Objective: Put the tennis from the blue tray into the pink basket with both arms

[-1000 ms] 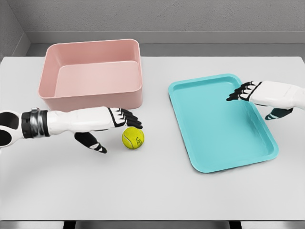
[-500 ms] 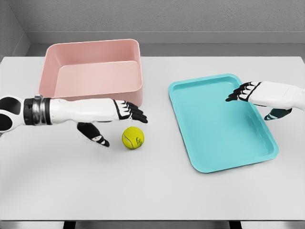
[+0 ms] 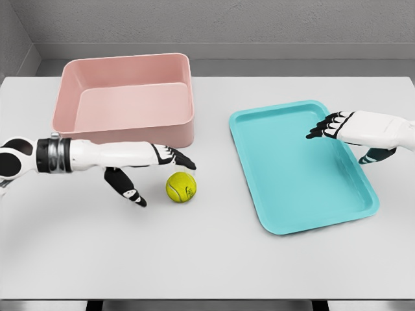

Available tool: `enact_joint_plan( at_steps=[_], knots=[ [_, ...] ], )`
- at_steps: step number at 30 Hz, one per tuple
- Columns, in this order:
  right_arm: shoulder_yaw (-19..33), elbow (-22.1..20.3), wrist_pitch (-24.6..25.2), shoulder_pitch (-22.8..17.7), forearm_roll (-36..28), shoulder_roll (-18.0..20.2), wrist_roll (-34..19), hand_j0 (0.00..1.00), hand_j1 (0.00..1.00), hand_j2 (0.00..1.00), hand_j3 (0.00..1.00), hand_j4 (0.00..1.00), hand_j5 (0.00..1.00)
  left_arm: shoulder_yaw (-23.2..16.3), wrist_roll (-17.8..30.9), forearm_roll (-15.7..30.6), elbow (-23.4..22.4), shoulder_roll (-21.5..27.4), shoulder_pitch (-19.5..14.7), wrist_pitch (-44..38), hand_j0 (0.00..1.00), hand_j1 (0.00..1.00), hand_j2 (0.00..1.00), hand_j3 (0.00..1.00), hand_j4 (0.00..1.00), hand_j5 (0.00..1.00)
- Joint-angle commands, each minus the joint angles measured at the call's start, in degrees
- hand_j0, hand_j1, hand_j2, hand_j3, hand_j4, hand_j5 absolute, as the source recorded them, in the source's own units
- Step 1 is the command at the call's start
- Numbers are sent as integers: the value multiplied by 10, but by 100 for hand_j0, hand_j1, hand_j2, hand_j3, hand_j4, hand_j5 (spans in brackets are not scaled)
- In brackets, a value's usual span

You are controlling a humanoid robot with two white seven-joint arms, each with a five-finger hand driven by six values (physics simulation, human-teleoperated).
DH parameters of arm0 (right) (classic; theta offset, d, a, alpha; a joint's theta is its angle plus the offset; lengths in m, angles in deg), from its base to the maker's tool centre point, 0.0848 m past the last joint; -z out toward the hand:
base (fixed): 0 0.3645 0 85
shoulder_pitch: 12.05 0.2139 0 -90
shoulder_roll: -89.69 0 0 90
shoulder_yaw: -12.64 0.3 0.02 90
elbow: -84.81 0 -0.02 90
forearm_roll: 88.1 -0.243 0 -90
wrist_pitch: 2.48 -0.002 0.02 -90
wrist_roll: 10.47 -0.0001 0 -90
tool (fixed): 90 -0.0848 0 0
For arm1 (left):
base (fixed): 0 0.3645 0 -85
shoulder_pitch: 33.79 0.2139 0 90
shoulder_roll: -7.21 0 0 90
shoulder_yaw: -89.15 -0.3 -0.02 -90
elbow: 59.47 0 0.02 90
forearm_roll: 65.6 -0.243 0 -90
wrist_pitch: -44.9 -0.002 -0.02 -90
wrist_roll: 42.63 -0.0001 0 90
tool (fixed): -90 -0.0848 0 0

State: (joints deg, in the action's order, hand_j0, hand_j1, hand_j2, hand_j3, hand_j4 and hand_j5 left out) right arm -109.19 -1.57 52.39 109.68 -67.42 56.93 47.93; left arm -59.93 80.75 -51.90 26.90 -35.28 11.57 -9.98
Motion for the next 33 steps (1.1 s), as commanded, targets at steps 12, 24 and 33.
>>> enact_joint_plan(
  at_steps=[12,24,33],
  knots=[
    [0,1,1,1,-4,2,1,100,100,100,100,100,100,-9,16,-27,-68,-68,-19,-1,100,100,100,100,100,100],
    [0,2,1,1,-7,7,1,100,100,100,100,100,100,-38,16,-45,-67,-76,-25,-1,100,100,100,100,100,100],
    [1,6,1,1,-7,8,0,100,100,100,100,100,100,-37,16,-53,-82,-78,-25,-1,100,100,100,100,100,100]
  ],
)
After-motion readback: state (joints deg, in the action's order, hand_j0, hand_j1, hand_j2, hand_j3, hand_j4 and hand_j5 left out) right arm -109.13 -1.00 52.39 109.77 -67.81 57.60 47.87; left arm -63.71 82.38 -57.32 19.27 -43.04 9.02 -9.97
